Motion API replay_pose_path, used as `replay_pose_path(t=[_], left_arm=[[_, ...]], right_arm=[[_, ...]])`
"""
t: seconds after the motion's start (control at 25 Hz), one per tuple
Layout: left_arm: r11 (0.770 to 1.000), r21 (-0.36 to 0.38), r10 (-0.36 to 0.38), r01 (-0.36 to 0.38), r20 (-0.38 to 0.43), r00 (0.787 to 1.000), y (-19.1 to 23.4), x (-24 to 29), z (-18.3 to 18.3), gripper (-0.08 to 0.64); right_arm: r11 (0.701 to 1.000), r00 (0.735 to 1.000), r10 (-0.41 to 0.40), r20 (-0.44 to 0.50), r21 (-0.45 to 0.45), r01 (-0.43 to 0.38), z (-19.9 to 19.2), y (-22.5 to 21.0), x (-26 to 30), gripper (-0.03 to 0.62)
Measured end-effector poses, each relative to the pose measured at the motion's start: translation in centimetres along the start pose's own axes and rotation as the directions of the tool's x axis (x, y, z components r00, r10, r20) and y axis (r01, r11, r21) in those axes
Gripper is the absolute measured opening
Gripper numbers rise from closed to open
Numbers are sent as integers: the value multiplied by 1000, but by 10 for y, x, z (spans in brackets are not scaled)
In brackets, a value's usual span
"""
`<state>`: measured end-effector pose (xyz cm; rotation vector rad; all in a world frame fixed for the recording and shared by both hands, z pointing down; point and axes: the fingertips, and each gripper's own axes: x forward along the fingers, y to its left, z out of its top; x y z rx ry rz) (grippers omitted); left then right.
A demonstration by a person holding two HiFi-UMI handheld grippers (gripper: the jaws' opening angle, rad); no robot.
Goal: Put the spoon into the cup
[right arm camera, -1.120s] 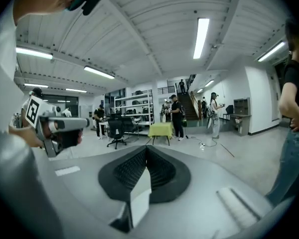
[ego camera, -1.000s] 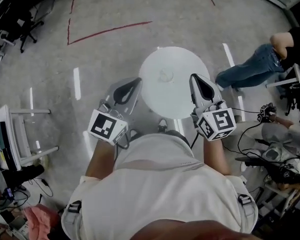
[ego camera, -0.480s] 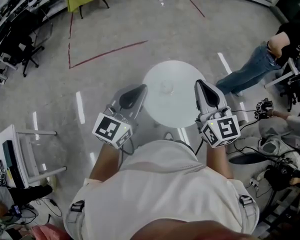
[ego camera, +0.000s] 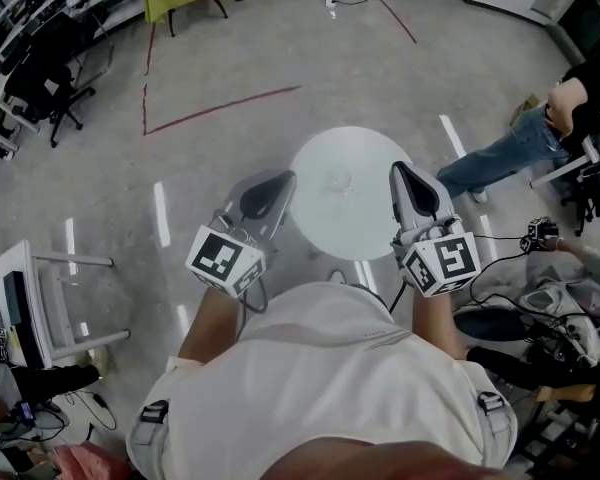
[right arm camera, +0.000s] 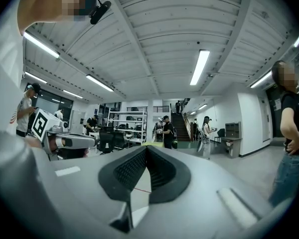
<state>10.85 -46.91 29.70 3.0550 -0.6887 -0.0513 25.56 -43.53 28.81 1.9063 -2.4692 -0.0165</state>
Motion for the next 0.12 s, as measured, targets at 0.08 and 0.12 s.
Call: replay_pose_path(t=[0.08, 0.12], left_arm=[[1000, -5, 1, -1, 1, 1000, 4, 3, -4, 2], [1000, -8, 1, -1, 3, 1000, 6, 5, -6, 2]], right_arm=[[1000, 1000, 10, 2, -7, -10, -5, -1, 6, 8], [1000, 1000, 16, 3, -12, -16, -7, -2, 9, 8]])
